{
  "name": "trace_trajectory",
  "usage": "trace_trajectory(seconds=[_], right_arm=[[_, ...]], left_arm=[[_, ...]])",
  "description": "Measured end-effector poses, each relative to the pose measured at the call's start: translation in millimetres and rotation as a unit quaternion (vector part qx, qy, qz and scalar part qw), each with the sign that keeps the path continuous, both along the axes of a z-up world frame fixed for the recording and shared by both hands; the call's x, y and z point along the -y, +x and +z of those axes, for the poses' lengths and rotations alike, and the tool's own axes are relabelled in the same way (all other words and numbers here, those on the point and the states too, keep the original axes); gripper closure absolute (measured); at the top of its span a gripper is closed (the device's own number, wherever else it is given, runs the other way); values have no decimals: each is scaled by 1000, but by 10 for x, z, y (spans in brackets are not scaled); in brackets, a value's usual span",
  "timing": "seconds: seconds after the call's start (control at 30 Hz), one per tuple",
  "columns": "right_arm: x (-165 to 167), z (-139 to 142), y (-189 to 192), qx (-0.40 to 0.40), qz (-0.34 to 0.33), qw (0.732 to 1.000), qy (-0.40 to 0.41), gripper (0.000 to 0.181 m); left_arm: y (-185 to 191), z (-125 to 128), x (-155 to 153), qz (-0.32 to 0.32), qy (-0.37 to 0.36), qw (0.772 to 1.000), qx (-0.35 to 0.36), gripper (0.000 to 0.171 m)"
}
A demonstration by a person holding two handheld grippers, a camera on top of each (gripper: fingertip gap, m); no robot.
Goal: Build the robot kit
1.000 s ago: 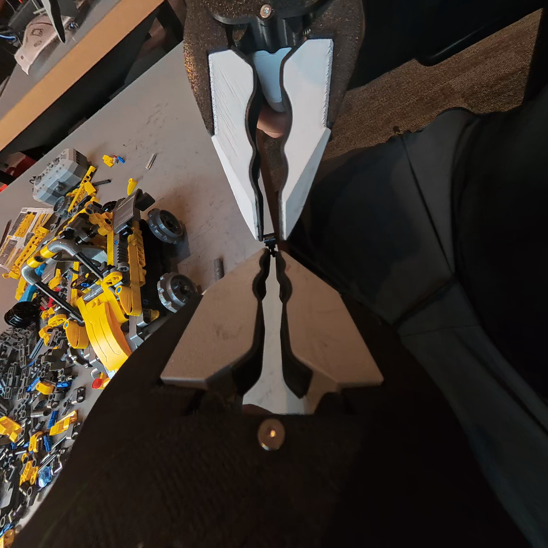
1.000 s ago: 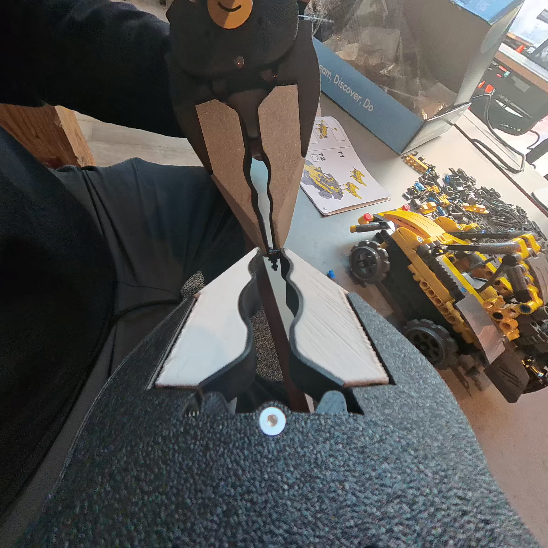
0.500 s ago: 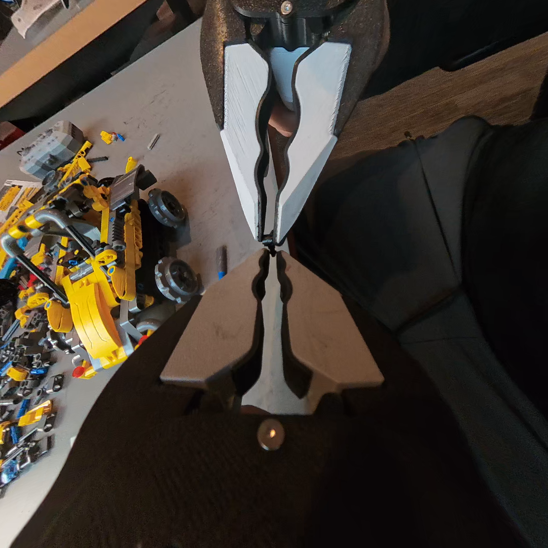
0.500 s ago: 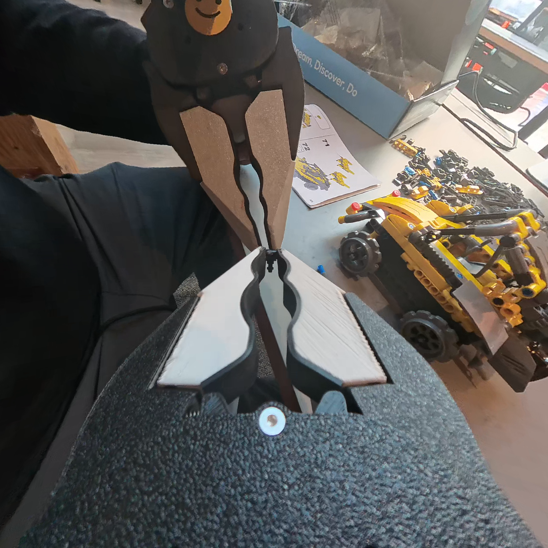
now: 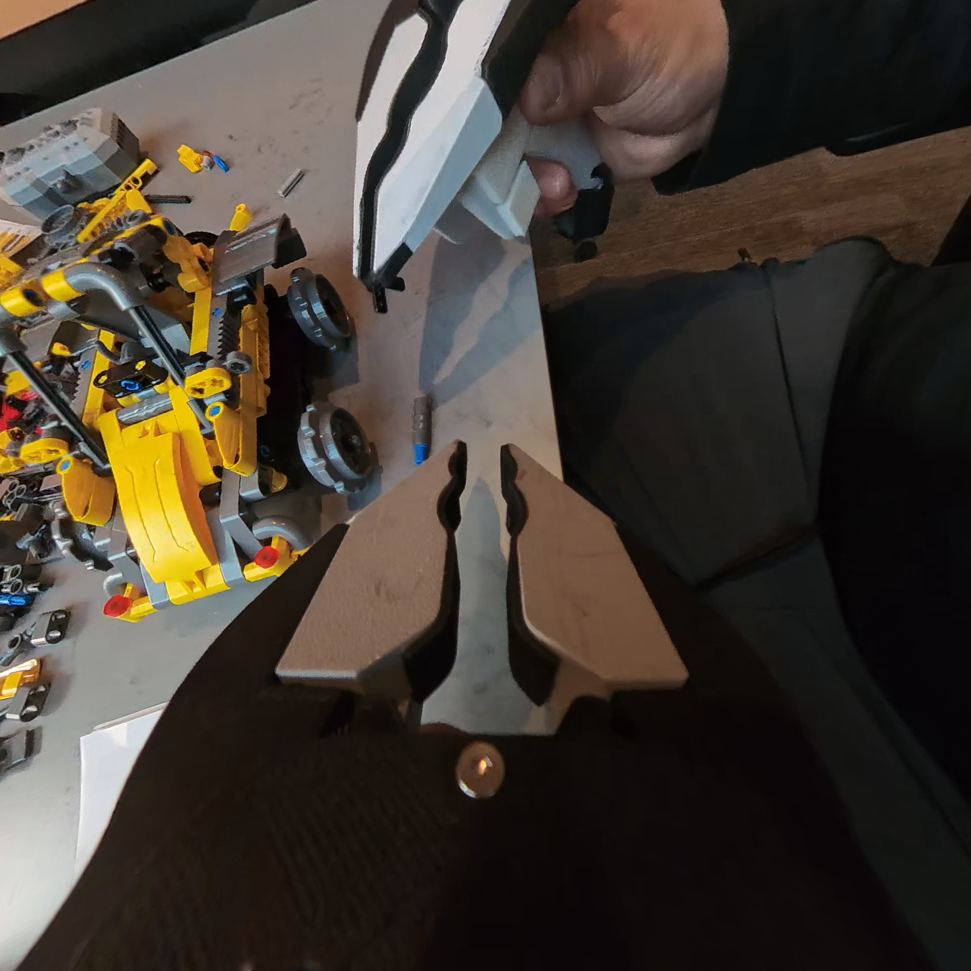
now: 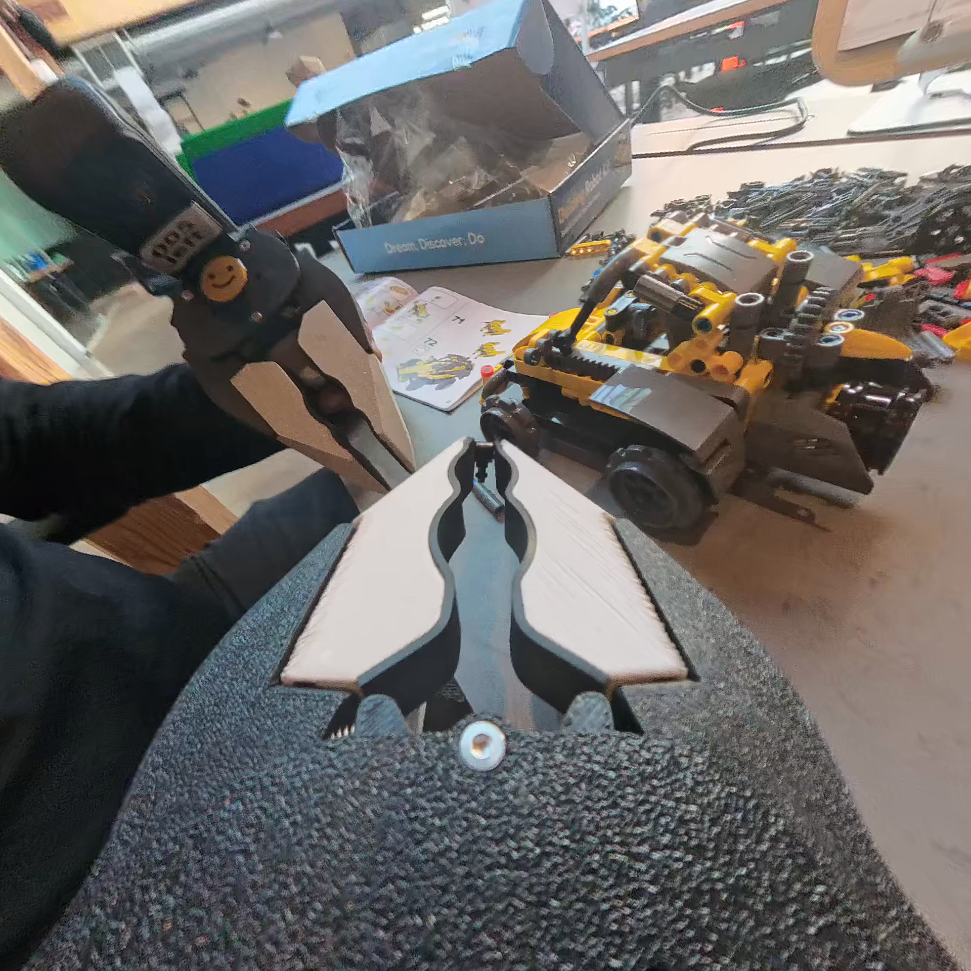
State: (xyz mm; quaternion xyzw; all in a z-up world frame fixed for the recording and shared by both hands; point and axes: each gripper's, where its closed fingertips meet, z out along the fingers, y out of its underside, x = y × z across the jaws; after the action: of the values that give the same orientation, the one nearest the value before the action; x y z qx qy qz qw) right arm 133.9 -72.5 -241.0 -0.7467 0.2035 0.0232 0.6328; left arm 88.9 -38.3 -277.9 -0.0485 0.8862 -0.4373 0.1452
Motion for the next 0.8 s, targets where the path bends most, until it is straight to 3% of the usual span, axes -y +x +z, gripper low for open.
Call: trace_trajectory(seconds=[0.13, 0.8], right_arm=[[38, -22, 62, -38, -7, 999, 5, 177], [-3, -233, -27, -55, 17, 998, -19, 177]], left_arm=[[84, 23, -17, 23, -9, 1000, -2, 171], [174, -38, -23, 48, 19, 998, 23, 171]])
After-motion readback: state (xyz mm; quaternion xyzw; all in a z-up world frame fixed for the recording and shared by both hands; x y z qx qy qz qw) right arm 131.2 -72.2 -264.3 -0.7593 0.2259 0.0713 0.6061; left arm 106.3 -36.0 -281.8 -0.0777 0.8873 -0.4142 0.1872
